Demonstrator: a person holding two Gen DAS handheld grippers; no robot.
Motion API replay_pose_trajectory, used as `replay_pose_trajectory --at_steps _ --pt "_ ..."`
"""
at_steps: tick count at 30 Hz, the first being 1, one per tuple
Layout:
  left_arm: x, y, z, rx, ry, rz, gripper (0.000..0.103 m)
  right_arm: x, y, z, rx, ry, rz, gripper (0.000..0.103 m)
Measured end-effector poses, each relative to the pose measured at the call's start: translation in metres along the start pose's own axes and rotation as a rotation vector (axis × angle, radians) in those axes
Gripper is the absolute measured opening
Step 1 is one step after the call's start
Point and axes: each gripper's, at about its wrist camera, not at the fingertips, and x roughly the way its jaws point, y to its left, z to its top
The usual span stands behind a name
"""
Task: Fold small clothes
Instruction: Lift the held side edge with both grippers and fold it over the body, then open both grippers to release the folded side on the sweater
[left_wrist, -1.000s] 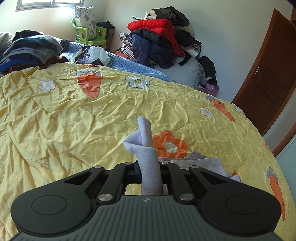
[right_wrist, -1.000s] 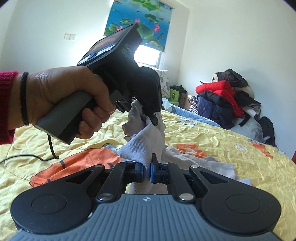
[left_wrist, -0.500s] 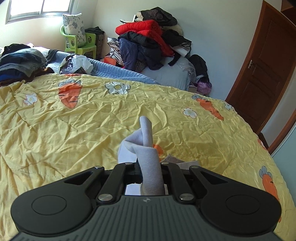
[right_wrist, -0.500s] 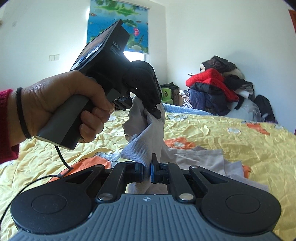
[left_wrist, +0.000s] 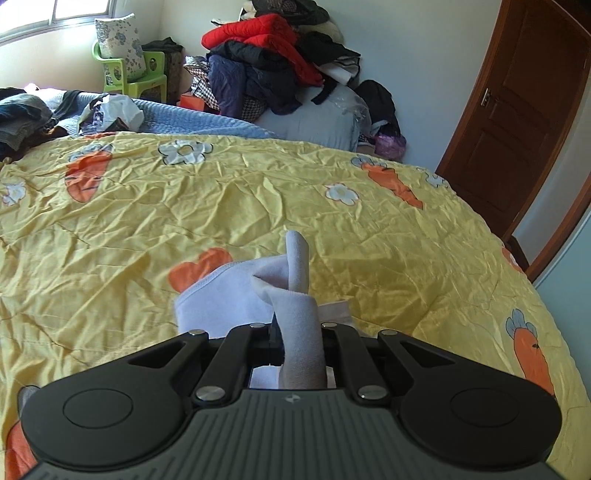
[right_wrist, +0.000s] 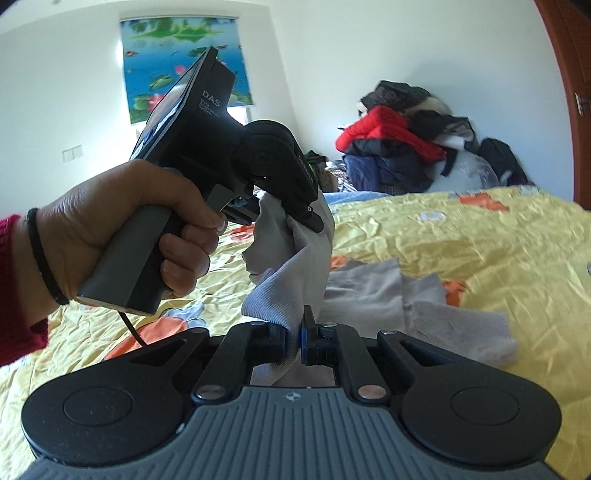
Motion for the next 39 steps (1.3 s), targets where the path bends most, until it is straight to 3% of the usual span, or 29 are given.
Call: replay_pose_trajectory --at_steps 19,26,30,32,33,35,36,37,39 --pt "0.045 -0.046 -0.018 0.076 0.088 0.041 0.008 0.011 -0.067 -0.023 0.303 0.083 0.051 0.012" --pt "0.051 -0.058 -0.018 0.088 0.099 0.062 0.009 0.012 -0.081 -0.03 0.376 0.105 0.05 0.026" --pt "0.052 -0.062 -0.017 0.088 0.097 0.059 0.012 0.011 -0.085 -0.032 0.401 0.116 0.055 0.027" --pt "0.053 -0.064 -0.016 0.09 0.098 0.056 0.017 0.011 -0.085 -0.033 0.4 0.119 0.056 0.028" --pt "0.053 -0.065 -0.016 0.091 0.098 0.058 0.025 0.011 -0.085 -0.033 0.401 0.12 0.057 0.028" --pt "0.053 -0.068 -0.016 0.094 0.084 0.064 0.047 0.01 -0.086 -0.034 0.408 0.123 0.059 0.028" --pt "0.051 -0.069 -0.015 0.099 0.071 0.07 0.067 0.011 -0.087 -0.034 0.412 0.124 0.06 0.029" --pt "0.05 -0.071 -0.015 0.107 0.054 0.079 0.077 0.01 -0.088 -0.035 0.416 0.126 0.06 0.029" --pt "0.047 -0.074 -0.014 0.13 0.023 0.092 0.078 0.01 -0.09 -0.036 0.428 0.129 0.062 0.029"
